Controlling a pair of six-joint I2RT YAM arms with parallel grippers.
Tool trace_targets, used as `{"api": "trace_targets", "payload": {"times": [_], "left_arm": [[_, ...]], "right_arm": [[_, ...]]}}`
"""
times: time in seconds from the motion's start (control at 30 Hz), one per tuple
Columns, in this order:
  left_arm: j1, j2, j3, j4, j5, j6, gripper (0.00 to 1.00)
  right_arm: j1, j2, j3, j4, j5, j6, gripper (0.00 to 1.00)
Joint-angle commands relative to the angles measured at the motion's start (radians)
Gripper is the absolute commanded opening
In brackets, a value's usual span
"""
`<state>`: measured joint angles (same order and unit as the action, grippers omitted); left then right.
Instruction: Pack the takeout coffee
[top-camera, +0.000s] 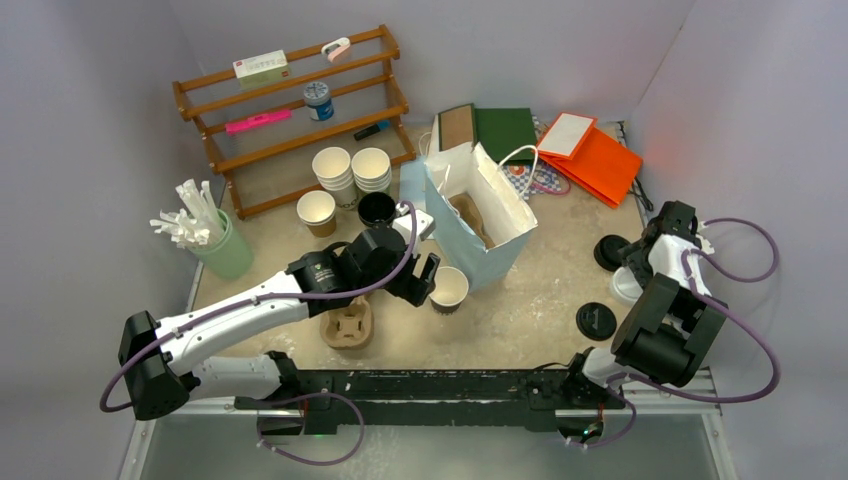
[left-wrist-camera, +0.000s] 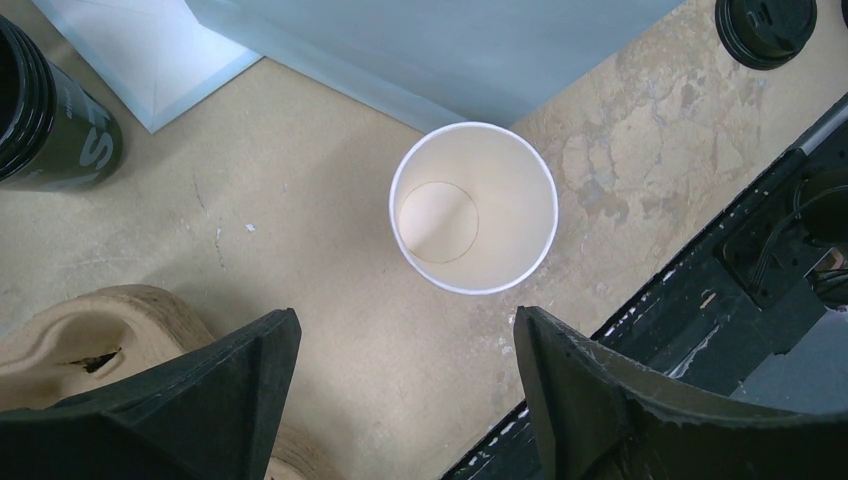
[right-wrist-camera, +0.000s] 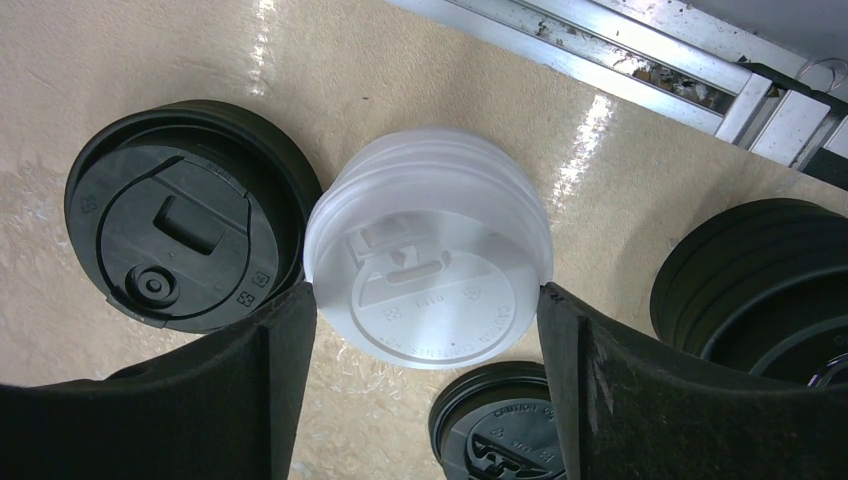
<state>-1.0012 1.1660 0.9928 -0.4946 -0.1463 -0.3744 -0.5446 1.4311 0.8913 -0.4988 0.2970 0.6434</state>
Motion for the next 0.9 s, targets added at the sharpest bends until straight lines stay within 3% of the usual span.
{"api": "trace_targets", "payload": {"times": [0.0,0.5,0.87], "left_arm": [[-0.001,-0.005,0.023,0.022,-0.013,-0.007,0.82],[-0.001,-0.037,0.020,0.005,-0.026,0.015,0.82],[-0.001,-0.076,0.000,0.024,-0.057,0.021,0.82]], "right_arm": [[-0.009,-0.016,0.018,-0.025,0.015,0.015,0.78],[-0.007,-0.072,0.130,-0.159,-0.018,0.063,0.78],[0.095,-0.115,0.215,-0.185,-0.219,0.044,0.76]]}}
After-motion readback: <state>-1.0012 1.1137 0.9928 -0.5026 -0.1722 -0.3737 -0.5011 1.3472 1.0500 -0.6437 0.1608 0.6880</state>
